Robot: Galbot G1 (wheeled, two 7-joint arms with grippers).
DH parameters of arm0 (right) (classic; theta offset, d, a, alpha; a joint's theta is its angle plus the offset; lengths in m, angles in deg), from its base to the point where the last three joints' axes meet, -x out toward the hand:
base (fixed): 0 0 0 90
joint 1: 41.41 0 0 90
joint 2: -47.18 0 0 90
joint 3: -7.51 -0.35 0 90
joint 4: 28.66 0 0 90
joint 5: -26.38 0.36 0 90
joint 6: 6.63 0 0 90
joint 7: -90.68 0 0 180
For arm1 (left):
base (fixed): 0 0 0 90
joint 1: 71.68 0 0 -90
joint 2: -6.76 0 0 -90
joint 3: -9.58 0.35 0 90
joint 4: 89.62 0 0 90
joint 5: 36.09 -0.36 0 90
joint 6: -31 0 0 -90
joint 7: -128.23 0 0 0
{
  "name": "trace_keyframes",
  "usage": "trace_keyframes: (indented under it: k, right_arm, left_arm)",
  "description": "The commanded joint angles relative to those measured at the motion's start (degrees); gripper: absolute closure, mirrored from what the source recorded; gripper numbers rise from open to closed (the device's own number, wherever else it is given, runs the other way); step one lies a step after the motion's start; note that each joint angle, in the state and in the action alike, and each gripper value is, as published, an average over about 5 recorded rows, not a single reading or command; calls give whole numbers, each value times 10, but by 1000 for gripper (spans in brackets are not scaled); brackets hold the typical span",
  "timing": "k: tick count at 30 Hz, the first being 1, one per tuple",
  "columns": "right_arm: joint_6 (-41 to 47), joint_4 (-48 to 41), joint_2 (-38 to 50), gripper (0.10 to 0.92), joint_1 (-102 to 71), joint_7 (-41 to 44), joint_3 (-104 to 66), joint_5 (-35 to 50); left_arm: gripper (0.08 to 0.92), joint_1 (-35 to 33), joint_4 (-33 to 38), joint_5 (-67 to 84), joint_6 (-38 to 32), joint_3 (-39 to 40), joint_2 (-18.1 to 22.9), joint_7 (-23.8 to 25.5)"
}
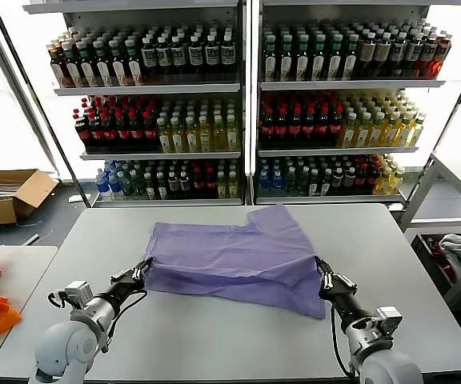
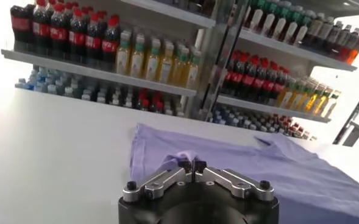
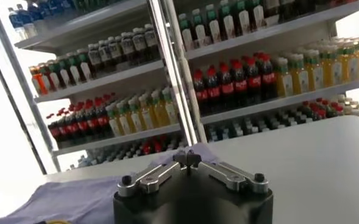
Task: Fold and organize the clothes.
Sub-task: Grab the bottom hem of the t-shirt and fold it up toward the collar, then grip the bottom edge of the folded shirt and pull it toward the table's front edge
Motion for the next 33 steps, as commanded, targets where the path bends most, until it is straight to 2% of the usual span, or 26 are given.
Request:
trace_keyframes:
  k: [1,8,17,20,23,27,30,33]
  right_arm:
    - [23,-63,8,748,66,-11,33,-8]
    - [34,-58,0,549,60,-14,39,-39]
    - [73,26,-2,289,-23,-46,-3,-81]
    - [88,58,-8,225,-77,-58,-16,-107]
    - [94,82,-17,206,-126,-62,-25,-128]
    - [96,87,-29,203,-154,-65,-27,-139]
    - [104,82,-35,234,-156,-69,-19,-128]
    - [111,68,-41,310,-148,-71,-6,-115]
  left_arm:
    - [804,44,-65,-19,0,21,3,0]
    - [596,22,-40,-18,0,1,-4,-3]
    - [336,-49,0,-19,-1,-26,-15,-1]
    - [253,-65,-4,-24,-4,-20,-14,-3]
    - [195,-69,-11,-26,-8,-13,-13,-4]
    - [202,-58,-29,-27,-11,-6,-13,-4]
    - [273,-45,-45,-27,-12,0,-13,-4]
    - [360,-35,-56,-27,-13,6,-14,-3]
